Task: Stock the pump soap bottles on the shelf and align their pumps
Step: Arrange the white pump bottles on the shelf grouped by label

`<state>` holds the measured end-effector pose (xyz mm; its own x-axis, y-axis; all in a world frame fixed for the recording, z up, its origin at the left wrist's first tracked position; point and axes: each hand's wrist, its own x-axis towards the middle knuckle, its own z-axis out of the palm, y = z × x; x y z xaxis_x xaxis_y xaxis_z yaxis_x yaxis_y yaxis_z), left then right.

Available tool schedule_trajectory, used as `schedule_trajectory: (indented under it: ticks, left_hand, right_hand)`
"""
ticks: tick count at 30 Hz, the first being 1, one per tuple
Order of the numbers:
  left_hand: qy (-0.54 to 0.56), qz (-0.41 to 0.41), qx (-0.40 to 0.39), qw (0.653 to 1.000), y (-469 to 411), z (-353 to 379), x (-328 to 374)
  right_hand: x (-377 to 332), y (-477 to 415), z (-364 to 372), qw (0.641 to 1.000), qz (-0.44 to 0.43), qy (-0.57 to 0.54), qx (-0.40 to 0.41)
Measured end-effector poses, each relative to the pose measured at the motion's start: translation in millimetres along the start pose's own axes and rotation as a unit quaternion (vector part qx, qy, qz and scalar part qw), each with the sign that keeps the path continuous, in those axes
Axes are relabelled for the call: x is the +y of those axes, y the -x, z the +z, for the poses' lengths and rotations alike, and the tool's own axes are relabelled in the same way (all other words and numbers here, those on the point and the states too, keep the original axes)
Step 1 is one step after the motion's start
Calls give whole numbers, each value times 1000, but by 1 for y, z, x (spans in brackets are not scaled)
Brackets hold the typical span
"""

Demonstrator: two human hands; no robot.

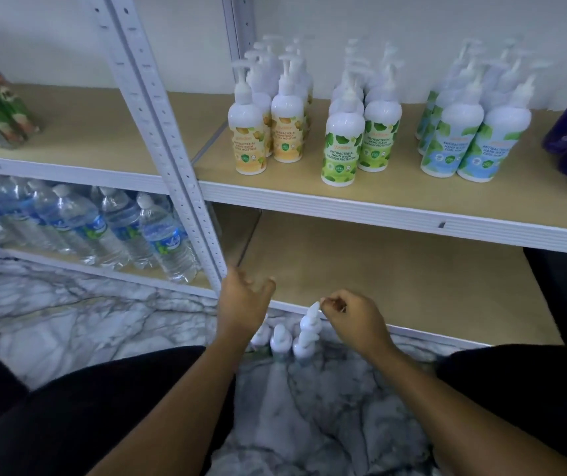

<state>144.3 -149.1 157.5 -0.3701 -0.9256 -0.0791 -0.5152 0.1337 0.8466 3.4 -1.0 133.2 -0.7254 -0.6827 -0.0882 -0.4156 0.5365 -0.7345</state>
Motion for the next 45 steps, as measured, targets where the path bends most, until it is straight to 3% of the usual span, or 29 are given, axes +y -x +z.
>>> schedule_trajectory:
  ticks: [5, 10, 15, 18, 25, 29, 35, 40, 43, 45]
  left_hand:
    - [-72, -112, -62, 989, 17, 20, -96]
    - [-279, -71, -113, 951, -5, 45, -176]
    - [-359, -59, -206, 908, -36, 49, -188]
    - [-378, -69, -244, 891, -58, 57, -197]
    - [-348, -35, -262, 900, -71, 71, -195]
    - [-341, -11, -211, 916, -62, 73, -182]
    - [-352, -77, -191, 913, -48, 61, -187]
    - [-171, -132, -203, 955, -47, 38, -174]
    - [-56, -87, -188, 977, -43, 10, -124]
    - [-41, -69, -179, 981, -47, -12, -83]
  right_hand:
    - [60, 23, 55, 993, 76, 18, -85]
    - [93, 18, 89, 980, 131, 29, -146]
    - [112, 2, 115, 970, 144, -13, -196]
    - [128, -6, 133, 975, 137, -40, -169]
    - [137, -15, 172, 984, 141, -67, -80]
    - [134, -18, 181, 988, 141, -38, -43]
    - [135, -2, 150, 988, 149, -49, -10]
    - [138, 14, 105, 985, 161, -55, -36]
    - [118, 17, 71, 981, 159, -105, -43]
    - [93, 15, 47, 980, 136, -135, -46]
